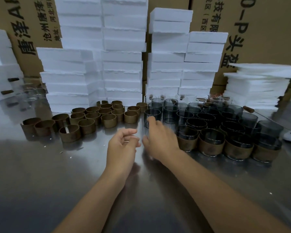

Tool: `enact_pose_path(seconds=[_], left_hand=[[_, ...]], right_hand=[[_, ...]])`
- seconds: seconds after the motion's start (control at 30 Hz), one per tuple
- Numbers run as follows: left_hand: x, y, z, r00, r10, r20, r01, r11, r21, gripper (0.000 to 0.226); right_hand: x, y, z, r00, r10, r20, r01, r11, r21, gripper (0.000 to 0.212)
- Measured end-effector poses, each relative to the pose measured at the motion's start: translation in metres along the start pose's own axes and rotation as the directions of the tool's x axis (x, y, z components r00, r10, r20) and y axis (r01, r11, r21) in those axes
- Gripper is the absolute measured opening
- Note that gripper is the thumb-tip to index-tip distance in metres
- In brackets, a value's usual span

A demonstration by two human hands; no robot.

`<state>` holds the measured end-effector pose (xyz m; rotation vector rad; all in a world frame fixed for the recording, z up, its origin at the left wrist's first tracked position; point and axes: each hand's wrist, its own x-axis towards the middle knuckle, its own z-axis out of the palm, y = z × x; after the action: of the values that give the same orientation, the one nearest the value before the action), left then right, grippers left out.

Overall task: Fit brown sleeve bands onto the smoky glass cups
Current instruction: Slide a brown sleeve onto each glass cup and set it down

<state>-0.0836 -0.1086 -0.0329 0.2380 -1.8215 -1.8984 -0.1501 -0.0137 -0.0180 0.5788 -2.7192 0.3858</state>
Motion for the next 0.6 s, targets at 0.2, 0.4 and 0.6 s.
enact_pose_path(seconds=[0.2,0.4,0.6], left_hand=[[0.004,-0.001,-0.003,0.999,0.008,-0.035,-0.008,1.000,0.009,0.023],[0.002,0.000,-0.003,0.999,0.015,-0.034,-0.014,1.000,0.020,0.023],[-0.001,0.003,-0.005,0.995,0.058,-0.087,-0.054,0.997,0.054,0.024]], right_hand=[[0.037,0.009,0.019,0.972,0.226,0.060,-0.231,0.965,0.121,0.070],[0.033,0.003,0.019,0.960,0.280,0.010,-0.274,0.932,0.237,0.046],[-0.004,-0.005,0.017,0.954,0.296,-0.047,-0.242,0.851,0.466,0.038]])
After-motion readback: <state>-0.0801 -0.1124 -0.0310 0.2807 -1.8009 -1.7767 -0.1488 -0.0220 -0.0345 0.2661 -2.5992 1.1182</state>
